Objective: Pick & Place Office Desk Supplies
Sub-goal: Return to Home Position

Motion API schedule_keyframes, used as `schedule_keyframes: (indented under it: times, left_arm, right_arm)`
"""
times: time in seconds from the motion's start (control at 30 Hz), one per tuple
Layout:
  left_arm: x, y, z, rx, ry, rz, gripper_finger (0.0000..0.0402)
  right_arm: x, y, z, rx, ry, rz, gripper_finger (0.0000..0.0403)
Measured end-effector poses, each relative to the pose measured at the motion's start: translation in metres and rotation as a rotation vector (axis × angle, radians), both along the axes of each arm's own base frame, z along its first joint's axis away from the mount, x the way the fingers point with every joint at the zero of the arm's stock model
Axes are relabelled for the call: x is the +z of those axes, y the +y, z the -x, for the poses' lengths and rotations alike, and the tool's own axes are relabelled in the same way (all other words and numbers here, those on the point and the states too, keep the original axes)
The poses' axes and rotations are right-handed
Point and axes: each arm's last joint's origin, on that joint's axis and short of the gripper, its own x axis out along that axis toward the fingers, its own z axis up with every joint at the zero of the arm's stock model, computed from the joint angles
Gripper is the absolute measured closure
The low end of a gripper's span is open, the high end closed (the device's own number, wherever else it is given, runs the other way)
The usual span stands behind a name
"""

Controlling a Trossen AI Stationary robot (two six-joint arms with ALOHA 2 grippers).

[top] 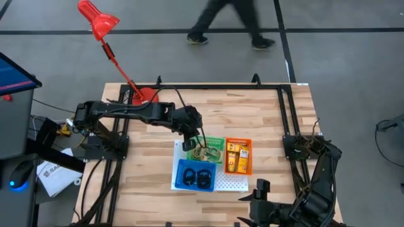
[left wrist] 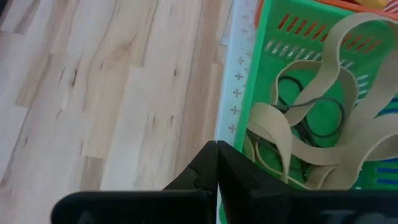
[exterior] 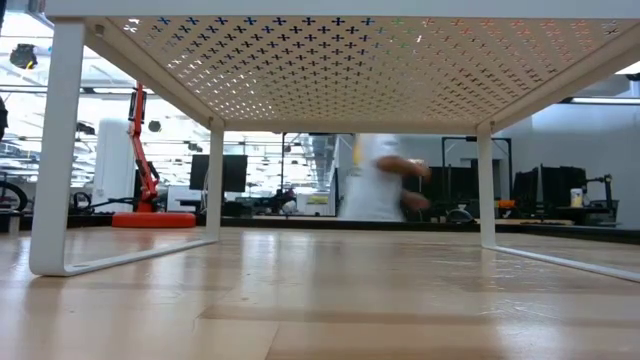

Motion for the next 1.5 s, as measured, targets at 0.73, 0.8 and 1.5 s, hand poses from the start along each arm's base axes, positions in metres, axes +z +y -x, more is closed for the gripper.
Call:
schedule_keyframes:
  times: [0.73, 0.8, 1.5]
  left_arm:
    - [0.030, -0.006, 0.184, 0.301, -0.299, -0.129, 0.0402]
    - [0.012, -0.019, 0.191, 0.185, -0.487, -0.023, 0.0401]
    - [-0.093, -0.037, 0.244, -0.366, -1.014, -0.029, 0.0401]
  right_arm:
    - [0.001, 0.000, -0.001, -0.004, -0.031, 0.030, 0.0158]
    - [0.001, 0.000, -0.001, -0.006, -0.036, 0.028, 0.0158]
    - [0.012, -0.002, -0.025, 0.004, -0.141, -0.034, 0.0158]
